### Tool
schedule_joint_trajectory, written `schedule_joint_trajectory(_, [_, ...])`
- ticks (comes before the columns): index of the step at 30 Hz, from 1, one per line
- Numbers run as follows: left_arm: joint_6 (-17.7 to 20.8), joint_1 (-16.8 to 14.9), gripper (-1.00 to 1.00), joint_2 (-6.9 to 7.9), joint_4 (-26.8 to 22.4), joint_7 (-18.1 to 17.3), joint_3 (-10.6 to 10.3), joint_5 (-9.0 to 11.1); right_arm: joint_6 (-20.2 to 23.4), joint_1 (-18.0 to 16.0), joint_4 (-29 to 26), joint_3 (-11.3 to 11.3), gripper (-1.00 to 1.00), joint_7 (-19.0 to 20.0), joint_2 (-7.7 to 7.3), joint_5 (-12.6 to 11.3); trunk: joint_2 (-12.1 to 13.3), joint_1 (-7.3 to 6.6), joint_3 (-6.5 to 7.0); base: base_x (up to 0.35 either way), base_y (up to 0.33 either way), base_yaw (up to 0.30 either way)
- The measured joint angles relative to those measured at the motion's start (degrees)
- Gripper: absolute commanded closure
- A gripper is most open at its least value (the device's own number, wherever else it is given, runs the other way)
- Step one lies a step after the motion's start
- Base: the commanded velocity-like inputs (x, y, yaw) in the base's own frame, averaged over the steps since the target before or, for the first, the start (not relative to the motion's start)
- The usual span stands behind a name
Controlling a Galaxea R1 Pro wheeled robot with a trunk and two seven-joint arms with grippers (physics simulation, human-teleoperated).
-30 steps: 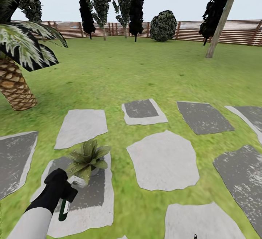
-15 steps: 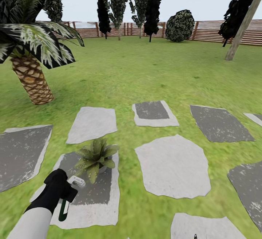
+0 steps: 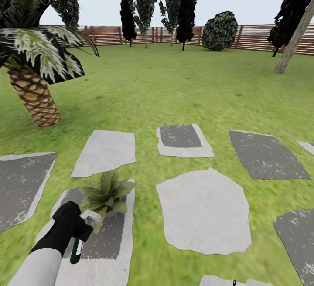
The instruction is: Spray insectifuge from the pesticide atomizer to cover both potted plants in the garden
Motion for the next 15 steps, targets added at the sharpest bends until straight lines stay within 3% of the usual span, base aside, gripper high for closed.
schedule_joint_trajectory(5, [0.7,-0.3,1.0,-0.12,-3.5,-0.1,-0.5,-0.1,0.0,0.0,0.0,0.0,-1.0,0.0,-0.16,0.0,0.0,0.01,0.0,0.183,-0.085,0.272])
schedule_joint_trajectory(9, [3.8,-0.9,1.0,0.11,-5.2,-0.3,-1.0,-0.6,0.0,0.0,0.0,0.0,-1.0,0.0,-0.2,0.0,0.0,0.03,0.0,0.023,-0.006,0.276])
schedule_joint_trajectory(15, [5.3,-2.4,1.0,0.65,-4.6,-0.6,-1.1,-0.6,0.0,0.0,0.0,0.0,-1.0,0.1,-0.18,0.0,0.0,0.03,0.0,0.002,0.0,0.263])
